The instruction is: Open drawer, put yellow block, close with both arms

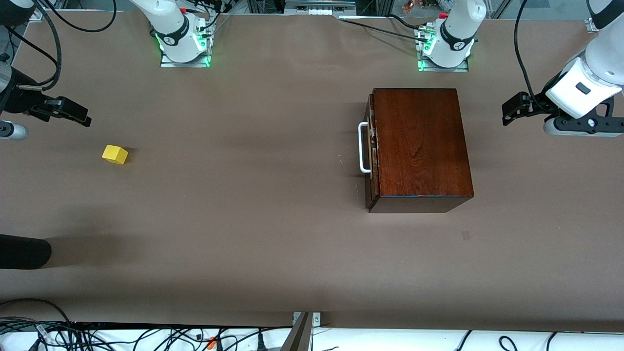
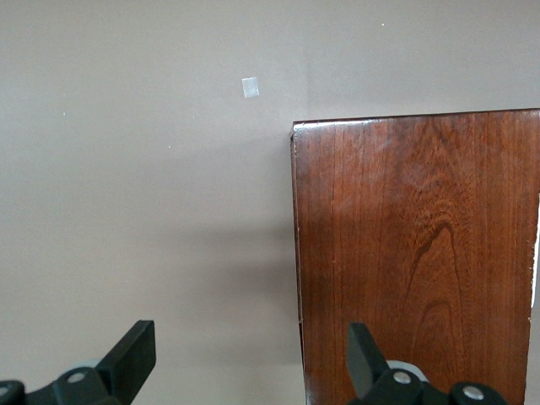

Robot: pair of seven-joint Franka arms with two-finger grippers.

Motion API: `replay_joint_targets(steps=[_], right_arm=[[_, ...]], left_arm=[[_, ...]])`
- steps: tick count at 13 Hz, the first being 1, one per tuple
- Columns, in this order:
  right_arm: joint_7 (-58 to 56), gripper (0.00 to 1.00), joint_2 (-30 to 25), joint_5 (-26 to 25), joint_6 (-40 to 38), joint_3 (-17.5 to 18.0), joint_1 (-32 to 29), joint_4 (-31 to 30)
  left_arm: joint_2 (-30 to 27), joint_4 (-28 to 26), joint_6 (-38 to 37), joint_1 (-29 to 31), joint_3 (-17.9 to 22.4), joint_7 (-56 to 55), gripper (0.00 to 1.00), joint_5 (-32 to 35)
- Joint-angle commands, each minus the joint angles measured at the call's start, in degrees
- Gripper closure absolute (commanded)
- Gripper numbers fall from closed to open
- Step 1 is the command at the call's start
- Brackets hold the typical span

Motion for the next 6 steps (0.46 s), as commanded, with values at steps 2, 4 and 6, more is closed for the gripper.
replay_joint_targets(steps=[2, 4, 6], right_arm=[[0.61, 0.0, -0.63, 0.47, -0.13, 0.8, -0.68, 0.05], [0.6, 0.0, -0.71, 0.47, -0.04, 0.8, -0.68, -0.04], [0.6, 0.0, -0.98, 0.38, 0.04, 0.71, -0.68, -0.12]], left_arm=[[0.71, 1.64, -1.11, 0.26, -0.16, -0.42, 0.0, 0.27], [0.71, 2.34, -1.11, 0.25, -0.16, -0.42, 0.0, 0.27], [1.5, 3.66, -1.8, 0.26, -0.07, -0.42, 0.0, 0.18]])
